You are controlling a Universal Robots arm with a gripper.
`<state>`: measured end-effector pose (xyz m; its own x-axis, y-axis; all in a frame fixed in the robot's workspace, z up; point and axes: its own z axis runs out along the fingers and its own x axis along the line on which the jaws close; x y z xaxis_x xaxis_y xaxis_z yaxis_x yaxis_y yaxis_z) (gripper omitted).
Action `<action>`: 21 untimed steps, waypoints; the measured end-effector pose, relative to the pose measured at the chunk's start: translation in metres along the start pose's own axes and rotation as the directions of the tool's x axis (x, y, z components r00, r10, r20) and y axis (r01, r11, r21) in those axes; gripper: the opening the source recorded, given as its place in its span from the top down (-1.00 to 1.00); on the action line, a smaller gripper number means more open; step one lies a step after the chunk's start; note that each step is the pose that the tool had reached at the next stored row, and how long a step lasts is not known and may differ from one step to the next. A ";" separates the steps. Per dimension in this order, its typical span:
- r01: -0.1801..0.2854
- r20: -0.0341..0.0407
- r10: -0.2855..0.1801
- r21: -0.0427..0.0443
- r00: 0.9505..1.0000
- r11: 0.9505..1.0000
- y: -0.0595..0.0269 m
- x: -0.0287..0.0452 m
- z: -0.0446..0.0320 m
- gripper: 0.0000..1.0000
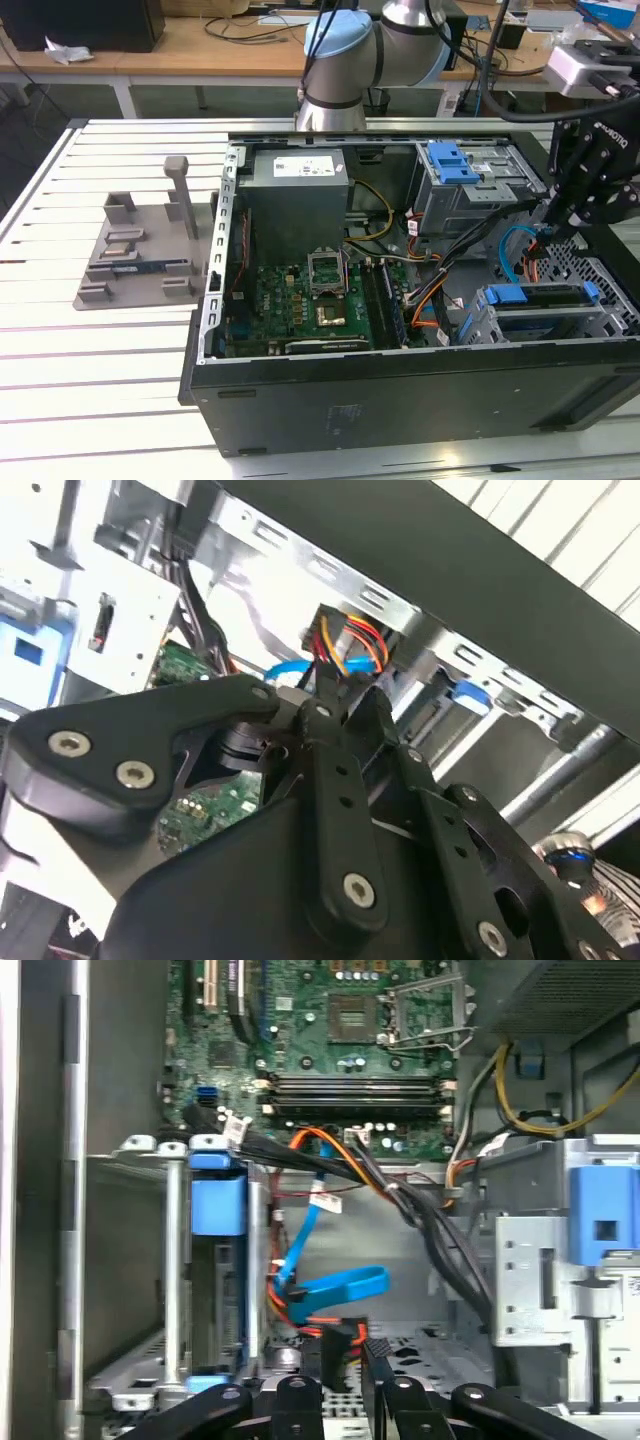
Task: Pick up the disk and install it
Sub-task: 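Insert the first disk wire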
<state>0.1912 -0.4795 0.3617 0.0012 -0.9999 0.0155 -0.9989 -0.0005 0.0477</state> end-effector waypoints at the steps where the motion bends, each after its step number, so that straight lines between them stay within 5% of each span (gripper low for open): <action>1: -0.001 -0.018 0.001 0.000 1.000 1.000 0.0000 -0.0009 0.0009 0.40; 2: -0.002 -0.044 0.002 0.000 0.999 1.000 -0.0001 -0.0015 0.0014 0.40; 3: -0.003 -0.062 0.003 0.000 0.998 1.000 -0.0002 -0.0017 0.0036 0.40; 4: -0.003 -0.062 0.003 0.000 0.998 1.000 -0.0002 -0.0018 0.0038 0.40; 7: -0.004 -0.080 0.004 0.000 0.997 1.000 -0.0002 -0.0018 0.0043 0.40; 13: -0.004 -0.084 0.004 0.000 0.996 1.000 -0.0003 -0.0016 0.0043 0.40; 16: -0.004 -0.084 0.004 0.000 0.997 1.000 -0.0003 -0.0014 0.0043 0.66; 21: -0.004 -0.084 0.004 0.000 0.996 1.000 -0.0003 -0.0001 0.0043 0.66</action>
<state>0.1912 -0.4794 0.3574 0.0013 -0.9951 0.0992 -0.9989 0.0034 0.0476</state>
